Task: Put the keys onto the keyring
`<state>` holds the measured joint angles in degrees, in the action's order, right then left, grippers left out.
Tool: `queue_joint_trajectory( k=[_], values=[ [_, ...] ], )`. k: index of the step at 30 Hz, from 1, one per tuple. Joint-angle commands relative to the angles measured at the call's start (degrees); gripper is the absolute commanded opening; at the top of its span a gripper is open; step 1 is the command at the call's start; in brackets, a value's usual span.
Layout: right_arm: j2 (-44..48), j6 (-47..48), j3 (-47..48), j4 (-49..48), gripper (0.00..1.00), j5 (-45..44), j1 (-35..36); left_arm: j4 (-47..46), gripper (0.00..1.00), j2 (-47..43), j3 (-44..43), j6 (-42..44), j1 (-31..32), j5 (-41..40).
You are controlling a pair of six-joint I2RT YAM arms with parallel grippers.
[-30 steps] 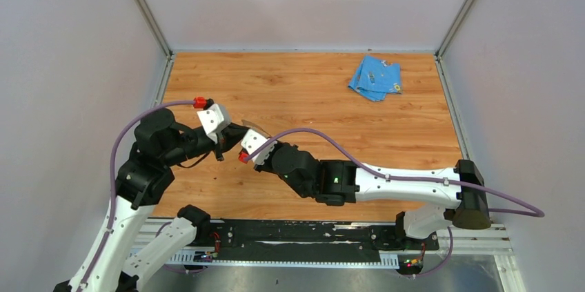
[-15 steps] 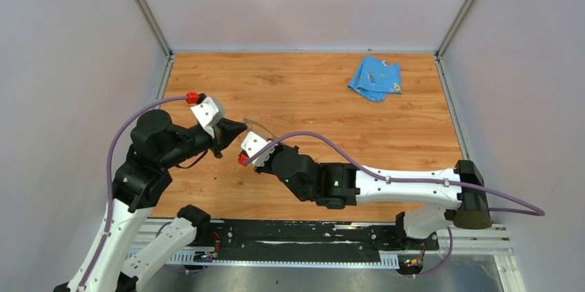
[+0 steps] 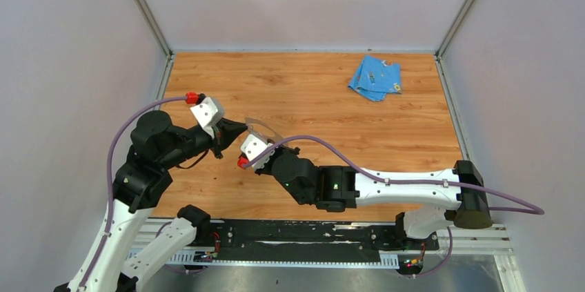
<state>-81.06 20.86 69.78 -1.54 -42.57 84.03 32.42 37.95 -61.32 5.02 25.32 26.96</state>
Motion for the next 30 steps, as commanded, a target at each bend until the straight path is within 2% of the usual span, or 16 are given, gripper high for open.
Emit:
queue_joint_trajectory(
  k=[1,9,21,26,30],
  values=[
    [3.0,-0.4,0.6,-6.3,0.0,-4.5,0.4,5.4,0.0,-0.9,1.8,3.5,0.4,-1.1],
    [4.1,-2.5,0.1,-6.0,0.0,-4.4,-0.2,5.8,0.0,-2.0,2.1,5.0,0.4,-1.9],
    [4.0,-5.4,0.3,-2.8,0.01,3.8,-0.4,5.7,0.0,-1.2,0.7,5.8,0.4,-1.2],
    [4.9,-6.5,-1.2,-1.8,0.12,5.4,-0.3,6.6,0.0,1.0,-1.7,9.2,0.4,-1.0],
    [5.6,-7.7,-2.3,-3.4,0.31,5.5,-0.3,10.3,0.0,5.0,-4.8,12.8,0.4,-2.3]
  ],
)
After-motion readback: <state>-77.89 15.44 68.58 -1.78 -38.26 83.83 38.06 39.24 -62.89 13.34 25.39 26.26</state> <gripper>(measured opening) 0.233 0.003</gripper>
